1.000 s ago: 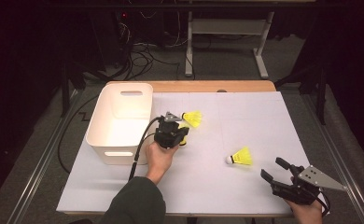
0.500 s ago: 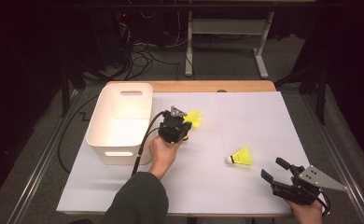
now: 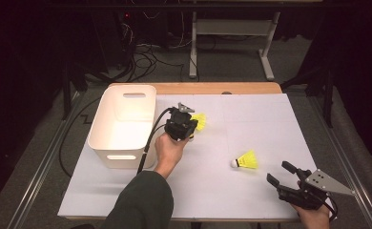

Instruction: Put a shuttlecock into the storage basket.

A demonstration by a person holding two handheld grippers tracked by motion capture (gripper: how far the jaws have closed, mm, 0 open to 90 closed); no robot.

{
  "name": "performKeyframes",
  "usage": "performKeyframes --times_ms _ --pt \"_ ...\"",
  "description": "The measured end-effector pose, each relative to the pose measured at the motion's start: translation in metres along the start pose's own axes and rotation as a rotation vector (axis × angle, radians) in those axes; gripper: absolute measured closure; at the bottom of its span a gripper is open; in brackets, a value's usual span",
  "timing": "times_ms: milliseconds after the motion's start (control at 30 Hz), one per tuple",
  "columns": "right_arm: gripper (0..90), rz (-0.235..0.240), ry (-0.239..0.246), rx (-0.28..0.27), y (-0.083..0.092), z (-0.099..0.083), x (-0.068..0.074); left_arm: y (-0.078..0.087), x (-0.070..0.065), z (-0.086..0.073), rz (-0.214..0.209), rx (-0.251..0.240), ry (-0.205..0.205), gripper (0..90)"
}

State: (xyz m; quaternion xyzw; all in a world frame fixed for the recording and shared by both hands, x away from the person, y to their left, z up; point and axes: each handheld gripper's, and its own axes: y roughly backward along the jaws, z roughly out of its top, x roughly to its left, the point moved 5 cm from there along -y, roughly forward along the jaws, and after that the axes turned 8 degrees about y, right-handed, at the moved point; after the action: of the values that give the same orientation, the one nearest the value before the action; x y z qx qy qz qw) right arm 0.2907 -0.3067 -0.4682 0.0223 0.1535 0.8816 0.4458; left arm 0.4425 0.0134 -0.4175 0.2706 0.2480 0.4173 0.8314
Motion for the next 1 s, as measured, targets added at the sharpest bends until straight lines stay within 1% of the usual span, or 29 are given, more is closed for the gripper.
performKeyframes --times_ms 200,467,600,700,767,867,1000 --pt "26.3 0.002 -0.002 0.000 0.000 0.000 0.000 0.002 -0.001 0.004 0.004 0.005 -0.003 89.0" --pt "26.3 0.004 -0.004 -0.001 0.000 0.000 0.000 0.005 -0.003 0.012 0.009 0.015 -0.024 89.0" --pt "26.3 0.003 -0.003 -0.003 0.001 0.000 0.000 0.007 -0.002 0.016 0.009 0.021 -0.019 89.0" --pt "26.3 0.006 -0.005 -0.004 0.001 0.000 0.000 0.009 -0.002 0.019 0.006 0.019 -0.019 89.0" --pt "26.3 0.006 -0.006 -0.002 0.000 0.000 0.000 0.010 -0.003 0.021 0.001 0.015 -0.013 89.0" --pt "26.3 0.005 -0.005 -0.001 0.000 0.000 0.001 0.011 -0.003 0.022 0.002 0.017 -0.016 89.0" --pt "26.3 0.005 -0.002 0.001 0.000 0.000 0.001 0.011 -0.002 0.022 -0.002 0.032 -0.013 89.1"
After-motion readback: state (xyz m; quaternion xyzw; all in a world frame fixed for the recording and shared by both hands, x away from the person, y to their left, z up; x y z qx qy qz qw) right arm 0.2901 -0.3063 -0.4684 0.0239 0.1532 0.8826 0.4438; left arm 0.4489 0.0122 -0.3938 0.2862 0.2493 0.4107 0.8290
